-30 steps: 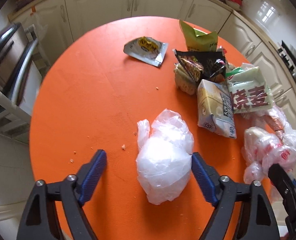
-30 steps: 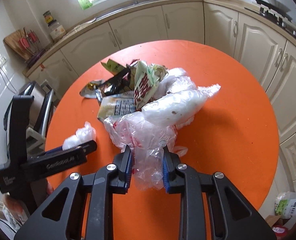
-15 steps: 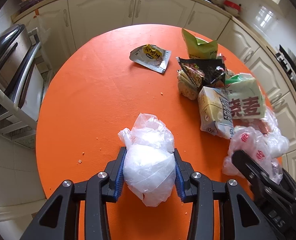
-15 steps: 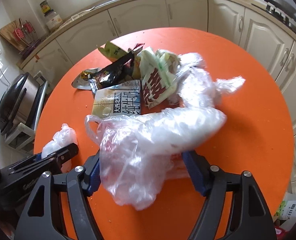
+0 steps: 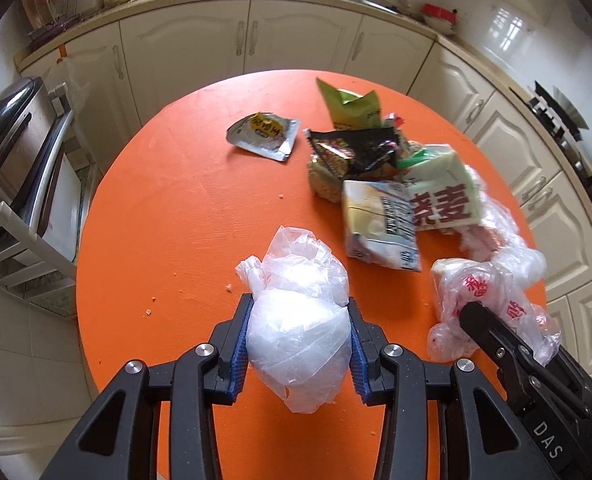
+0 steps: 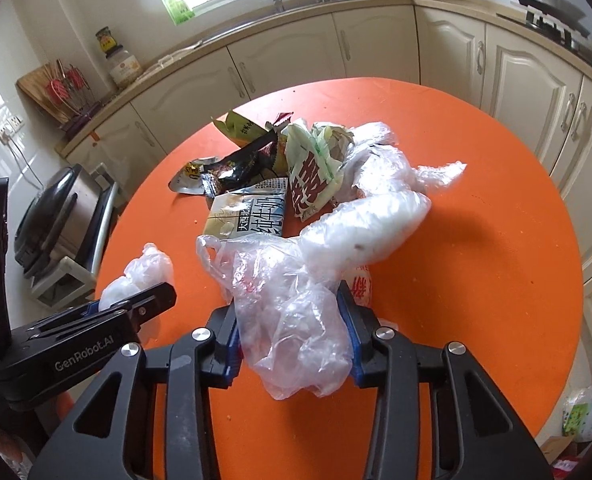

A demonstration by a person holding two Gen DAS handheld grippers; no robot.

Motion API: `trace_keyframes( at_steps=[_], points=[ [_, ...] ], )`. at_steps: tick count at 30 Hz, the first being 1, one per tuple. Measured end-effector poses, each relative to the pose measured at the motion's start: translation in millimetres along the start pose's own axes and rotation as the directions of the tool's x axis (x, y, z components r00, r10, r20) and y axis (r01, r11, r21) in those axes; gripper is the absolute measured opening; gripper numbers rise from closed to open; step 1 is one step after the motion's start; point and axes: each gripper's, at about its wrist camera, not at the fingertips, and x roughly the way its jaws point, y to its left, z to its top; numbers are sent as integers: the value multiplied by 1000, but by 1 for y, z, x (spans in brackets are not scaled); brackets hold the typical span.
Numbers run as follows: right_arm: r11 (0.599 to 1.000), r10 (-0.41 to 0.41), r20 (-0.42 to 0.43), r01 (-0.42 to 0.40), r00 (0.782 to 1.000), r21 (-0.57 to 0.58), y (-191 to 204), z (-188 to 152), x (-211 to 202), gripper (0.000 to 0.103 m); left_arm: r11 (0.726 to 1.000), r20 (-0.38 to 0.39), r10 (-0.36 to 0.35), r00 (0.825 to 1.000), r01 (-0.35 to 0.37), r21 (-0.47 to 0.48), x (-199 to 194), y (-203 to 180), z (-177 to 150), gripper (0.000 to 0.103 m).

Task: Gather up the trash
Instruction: 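Carry the plastic bag to the blue bin and open the right gripper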

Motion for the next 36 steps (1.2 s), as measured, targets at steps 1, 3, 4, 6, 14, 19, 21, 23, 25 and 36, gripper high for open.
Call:
trace_keyframes(
  at_steps=[1,3,4,6,14,19,21,23,25,36],
  points=[
    [1000,13,7,-13,1000,9,-2,-2,-7,39,1000,6,-5,1000,5,7,-5,-4,-2,38],
    [999,29,30,-30,999,24,-7,-6,-21,36,1000,20,-11,1000,10,24,-14,-13,-5,38],
    [999,27,46,-29,999,25,-8,-8,-29,36,999,30,-13,999,12,34,-20,-18,-7,38],
    [999,32,82,-35,996,34,-15,-14,-48,36,998,50,-23,998,20,58,-29,-31,-12,38],
    [988,-32,208,0,978,153,-71,-39,-117,36,970,83,-108,991,87,227,-59,-113,-37,38],
    [957,-139,273,58,952,284,-125,-62,-160,36,910,64,-192,979,154,385,-67,-192,-56,38],
    [933,-194,287,86,938,349,-150,-74,-176,36,879,31,-222,975,186,440,-63,-220,-64,38],
    [898,-256,288,116,923,425,-179,-88,-192,36,838,-13,-245,969,219,500,-59,-256,-76,38],
    [865,-305,282,140,910,483,-202,-100,-202,36,807,-48,-255,966,240,539,-49,-284,-80,38],
    [676,-451,145,231,881,699,-306,-151,-219,36,702,-205,-205,957,290,651,39,-392,-84,41]
  ],
)
